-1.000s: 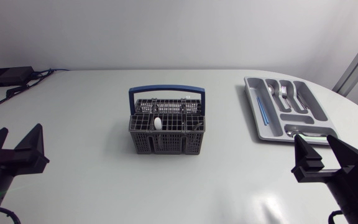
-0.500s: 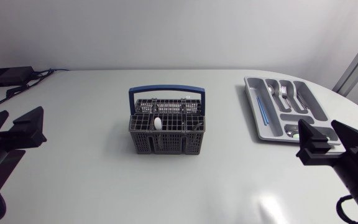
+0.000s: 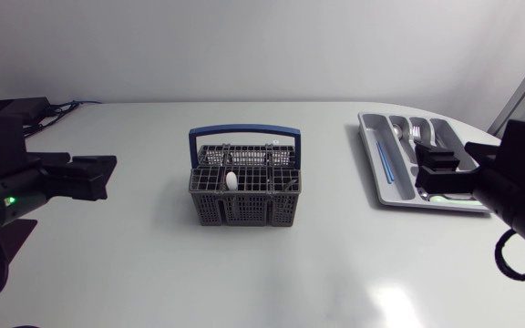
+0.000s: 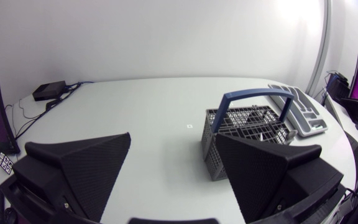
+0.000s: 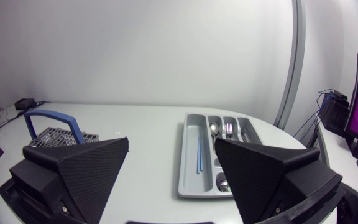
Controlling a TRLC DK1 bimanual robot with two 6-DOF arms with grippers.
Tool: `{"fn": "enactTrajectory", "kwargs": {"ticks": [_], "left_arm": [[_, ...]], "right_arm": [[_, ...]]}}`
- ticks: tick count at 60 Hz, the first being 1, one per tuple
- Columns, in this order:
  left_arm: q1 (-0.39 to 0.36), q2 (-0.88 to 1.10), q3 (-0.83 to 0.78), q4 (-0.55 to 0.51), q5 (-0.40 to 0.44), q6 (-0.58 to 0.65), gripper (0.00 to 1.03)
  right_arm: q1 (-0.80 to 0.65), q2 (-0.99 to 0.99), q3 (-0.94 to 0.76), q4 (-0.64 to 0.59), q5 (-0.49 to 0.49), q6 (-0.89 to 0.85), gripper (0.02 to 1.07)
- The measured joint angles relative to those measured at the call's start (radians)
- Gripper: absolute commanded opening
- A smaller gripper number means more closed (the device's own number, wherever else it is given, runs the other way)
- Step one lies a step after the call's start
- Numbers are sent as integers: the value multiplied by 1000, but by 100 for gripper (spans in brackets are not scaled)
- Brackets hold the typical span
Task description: Unload the cutlery basket into the drawer organizer.
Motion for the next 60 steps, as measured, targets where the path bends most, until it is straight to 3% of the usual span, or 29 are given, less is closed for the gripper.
{"fn": "enactTrajectory", "kwargs": {"ticks": [21,43,60], "left_arm": [[-24,205,241,-149,35,33,99],[-66,343,385,-274,52,61,99],[-98,442,491,-408,108,56,99]], "right_arm": [[33,232,245,-245,-12,-20,102],[55,408,466,-484,-230,-50,102],[117,544,694,-716,-255,-50,102]]}}
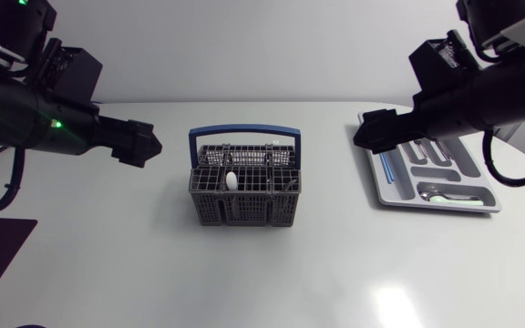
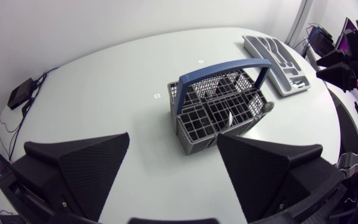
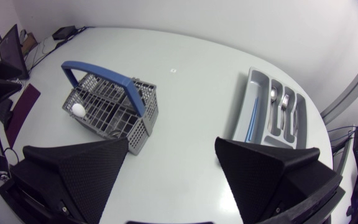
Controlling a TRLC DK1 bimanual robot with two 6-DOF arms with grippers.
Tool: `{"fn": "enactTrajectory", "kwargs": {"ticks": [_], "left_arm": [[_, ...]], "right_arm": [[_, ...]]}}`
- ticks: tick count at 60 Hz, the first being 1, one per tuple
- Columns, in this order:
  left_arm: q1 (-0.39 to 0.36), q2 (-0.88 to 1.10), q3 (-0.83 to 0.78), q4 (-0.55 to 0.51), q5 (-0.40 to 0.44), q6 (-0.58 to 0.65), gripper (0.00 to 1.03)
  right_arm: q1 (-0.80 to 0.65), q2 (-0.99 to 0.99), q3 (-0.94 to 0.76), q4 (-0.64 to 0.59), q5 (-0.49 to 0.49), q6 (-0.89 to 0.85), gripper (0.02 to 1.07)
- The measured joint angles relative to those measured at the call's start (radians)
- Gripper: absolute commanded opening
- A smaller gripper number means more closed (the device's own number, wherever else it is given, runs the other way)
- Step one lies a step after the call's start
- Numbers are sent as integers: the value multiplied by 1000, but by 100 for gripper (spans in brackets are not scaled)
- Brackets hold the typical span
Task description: Unload the cutlery basket into the drawer organizer.
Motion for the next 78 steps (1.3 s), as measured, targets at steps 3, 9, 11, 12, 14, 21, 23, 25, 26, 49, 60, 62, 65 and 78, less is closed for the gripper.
{"fn": "enactTrajectory", "kwargs": {"ticks": [3,9,11,12,14,21,23,25,26,49,60,62,65,78], "left_arm": [[-6,17,23,-12,7,-8,99],[-22,53,61,-30,11,-34,99],[-27,62,67,-31,12,-39,99],[-31,66,70,-31,14,-43,99],[-39,74,76,-32,14,-50,99],[-62,103,86,-28,14,-73,99],[-68,114,87,-23,15,-81,99],[-74,125,87,-18,15,-87,99],[-77,130,87,-14,15,-90,98],[-160,275,87,84,46,-112,87],[-160,339,88,114,87,-111,82],[-160,348,88,115,94,-111,82],[-160,364,89,116,105,-108,75],[-160,430,99,150,114,-108,66]], "right_arm": [[22,23,25,-34,0,0,102],[68,58,50,-77,0,0,102],[77,65,54,-82,0,0,102],[85,69,56,-85,0,0,102],[95,74,61,-87,0,1,102],[121,82,78,-90,0,5,102],[128,83,82,-90,0,5,102],[135,83,86,-89,1,6,102],[139,83,87,-89,4,9,102],[174,106,90,-86,5,24,102],[180,108,85,-78,5,24,102],[181,109,83,-78,5,24,102],[181,113,79,-78,5,24,102],[181,122,47,-52,8,24,102]]}}
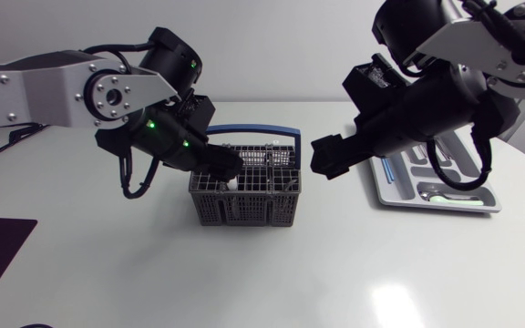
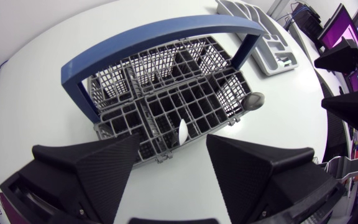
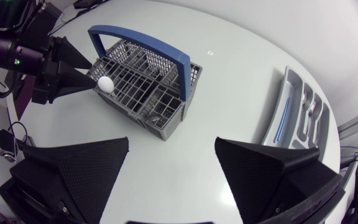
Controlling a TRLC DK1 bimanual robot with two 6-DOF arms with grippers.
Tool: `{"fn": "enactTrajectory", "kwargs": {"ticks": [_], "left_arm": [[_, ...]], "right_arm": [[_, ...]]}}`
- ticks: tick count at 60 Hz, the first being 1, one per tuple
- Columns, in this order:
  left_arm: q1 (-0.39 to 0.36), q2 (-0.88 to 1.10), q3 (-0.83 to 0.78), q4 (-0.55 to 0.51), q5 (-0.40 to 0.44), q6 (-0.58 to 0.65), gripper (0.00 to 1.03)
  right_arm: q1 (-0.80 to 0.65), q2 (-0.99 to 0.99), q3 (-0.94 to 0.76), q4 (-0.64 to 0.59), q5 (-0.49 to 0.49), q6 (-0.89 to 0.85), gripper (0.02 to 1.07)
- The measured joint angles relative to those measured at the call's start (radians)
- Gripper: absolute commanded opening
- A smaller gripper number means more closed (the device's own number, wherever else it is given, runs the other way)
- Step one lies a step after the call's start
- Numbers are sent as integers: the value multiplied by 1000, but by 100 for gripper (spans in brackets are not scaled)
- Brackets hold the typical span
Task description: Unload the cutlery basket into the drawer organizer.
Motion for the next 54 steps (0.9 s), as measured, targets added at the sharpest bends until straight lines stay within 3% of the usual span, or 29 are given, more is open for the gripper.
{"fn": "enactTrajectory", "kwargs": {"ticks": [7,27,36,54], "left_arm": [[0,33,16,13,11,0,64],[0,91,28,24,40,0,33],[0,99,28,26,43,0,28],[0,113,28,40,52,0,6]], "right_arm": [[0,1,-10,5,0,0,102],[0,1,-53,34,0,0,102],[0,2,-70,49,0,0,102],[0,2,-84,58,0,0,102]]}}
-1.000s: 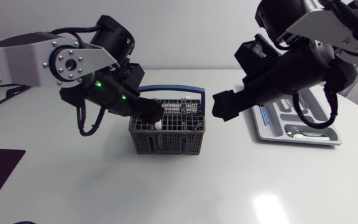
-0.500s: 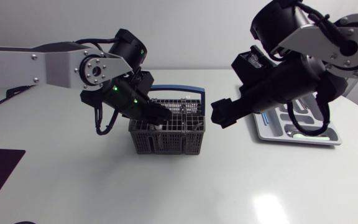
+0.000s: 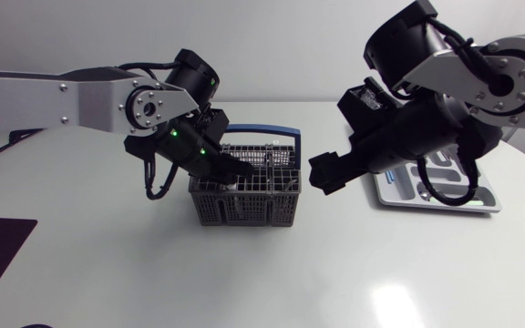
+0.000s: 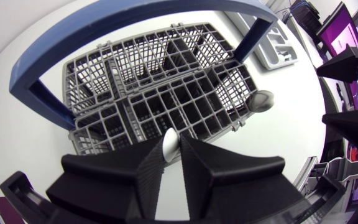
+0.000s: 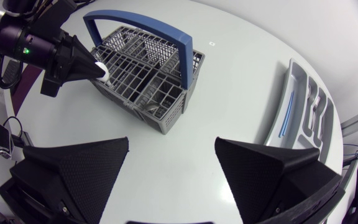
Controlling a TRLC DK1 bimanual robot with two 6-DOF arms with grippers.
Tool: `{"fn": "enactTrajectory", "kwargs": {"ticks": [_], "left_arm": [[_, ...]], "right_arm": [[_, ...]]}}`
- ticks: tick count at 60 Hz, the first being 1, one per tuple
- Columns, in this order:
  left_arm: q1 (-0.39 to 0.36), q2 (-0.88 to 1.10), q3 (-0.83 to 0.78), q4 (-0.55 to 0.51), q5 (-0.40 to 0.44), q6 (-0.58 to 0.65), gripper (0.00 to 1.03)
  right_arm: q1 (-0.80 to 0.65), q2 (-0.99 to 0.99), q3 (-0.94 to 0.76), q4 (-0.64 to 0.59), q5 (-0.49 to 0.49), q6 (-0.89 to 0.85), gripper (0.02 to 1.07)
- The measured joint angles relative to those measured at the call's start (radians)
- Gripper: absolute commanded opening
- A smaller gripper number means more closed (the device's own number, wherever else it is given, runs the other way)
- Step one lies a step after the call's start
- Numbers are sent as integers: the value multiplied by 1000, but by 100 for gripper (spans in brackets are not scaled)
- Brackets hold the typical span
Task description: Unload the cutlery basket into the drawer organizer.
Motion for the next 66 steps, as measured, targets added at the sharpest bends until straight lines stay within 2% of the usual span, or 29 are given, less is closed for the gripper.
{"fn": "enactTrajectory", "kwargs": {"ticks": [34,49,66], "left_arm": [[1,-17,0,14,51,-5,4],[28,-65,0,14,123,-31,4],[42,-185,0,-8,145,-54,4]], "right_arm": [[0,0,-26,20,0,0,102],[0,0,-51,21,0,0,102],[0,-29,-56,21,-5,-1,102]]}}
